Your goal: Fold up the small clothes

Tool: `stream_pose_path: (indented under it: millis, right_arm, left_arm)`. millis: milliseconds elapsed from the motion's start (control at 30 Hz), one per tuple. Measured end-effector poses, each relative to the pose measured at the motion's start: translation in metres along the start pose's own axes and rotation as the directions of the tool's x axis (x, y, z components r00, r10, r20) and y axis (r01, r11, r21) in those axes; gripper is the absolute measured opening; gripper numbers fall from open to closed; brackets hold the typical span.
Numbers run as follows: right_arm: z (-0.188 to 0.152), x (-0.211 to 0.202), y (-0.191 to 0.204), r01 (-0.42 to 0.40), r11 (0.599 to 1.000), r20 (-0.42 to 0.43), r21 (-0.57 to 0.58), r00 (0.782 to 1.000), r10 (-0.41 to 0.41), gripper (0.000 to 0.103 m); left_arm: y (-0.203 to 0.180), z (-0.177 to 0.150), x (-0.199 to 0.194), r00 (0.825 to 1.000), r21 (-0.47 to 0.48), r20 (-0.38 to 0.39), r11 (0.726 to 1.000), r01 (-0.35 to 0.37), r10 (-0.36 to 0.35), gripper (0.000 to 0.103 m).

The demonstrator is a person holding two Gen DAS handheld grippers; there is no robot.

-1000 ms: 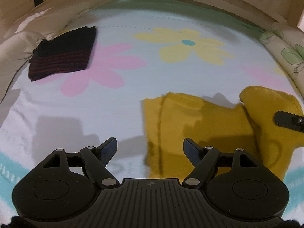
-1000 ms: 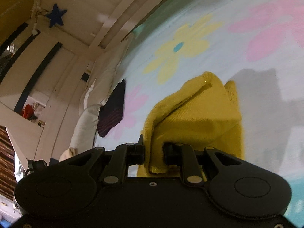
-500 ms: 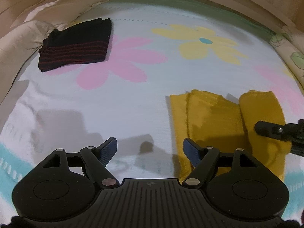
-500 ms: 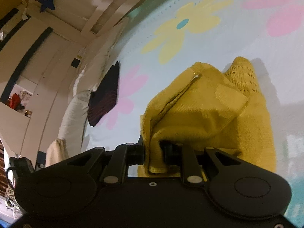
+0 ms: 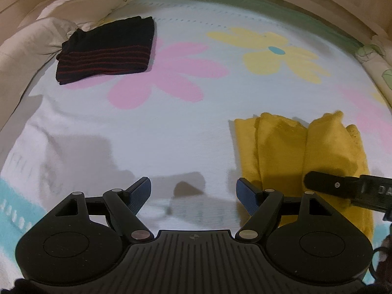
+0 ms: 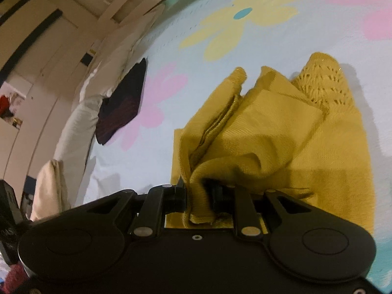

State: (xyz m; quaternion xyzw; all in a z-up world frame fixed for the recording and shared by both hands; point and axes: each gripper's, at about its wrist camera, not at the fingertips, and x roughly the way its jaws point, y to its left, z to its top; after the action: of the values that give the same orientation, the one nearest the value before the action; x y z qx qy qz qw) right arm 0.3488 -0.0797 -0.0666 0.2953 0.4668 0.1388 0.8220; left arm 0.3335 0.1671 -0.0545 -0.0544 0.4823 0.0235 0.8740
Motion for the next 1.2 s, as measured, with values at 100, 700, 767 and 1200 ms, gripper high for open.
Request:
stream_pose_path:
  millis: [100, 700, 767, 1200]
  right_arm:
    - [0.001, 0.001, 0.002, -0.095, 0.995, -0.011, 0.013, 0.995, 0.095, 0.057]
    - [0.001, -0.063, -0.018, -0.095, 0.991, -0.008, -0.094, 0.995, 0.095, 0.057]
    - [-0.015, -0.054, -0.013, -0.087, 0.982, -0.056, -0.165, 0.995, 0.079, 0.057]
    - [-0.036, -0.08, -0.01, -0.089, 0.949, -0.022, -0.303, 0.996, 0.086, 0.065]
  left_arm:
    - [0.001, 0.0, -0.001, 1.0, -0.005, 0.001, 1.0, -0.005, 0.005, 0.076]
    - [-0.004, 0.001, -0.009, 0.999, -0.017, 0.03, 0.999, 0.042, -0.042, 0.076]
    - [-0.007, 0.001, -0.007, 0.998, -0.025, 0.03, 0.998, 0.062, -0.062, 0.076]
    - [-0.029, 0.003, 0.019, 0.987, -0.085, 0.04, 0.984, 0.158, -0.155, 0.076]
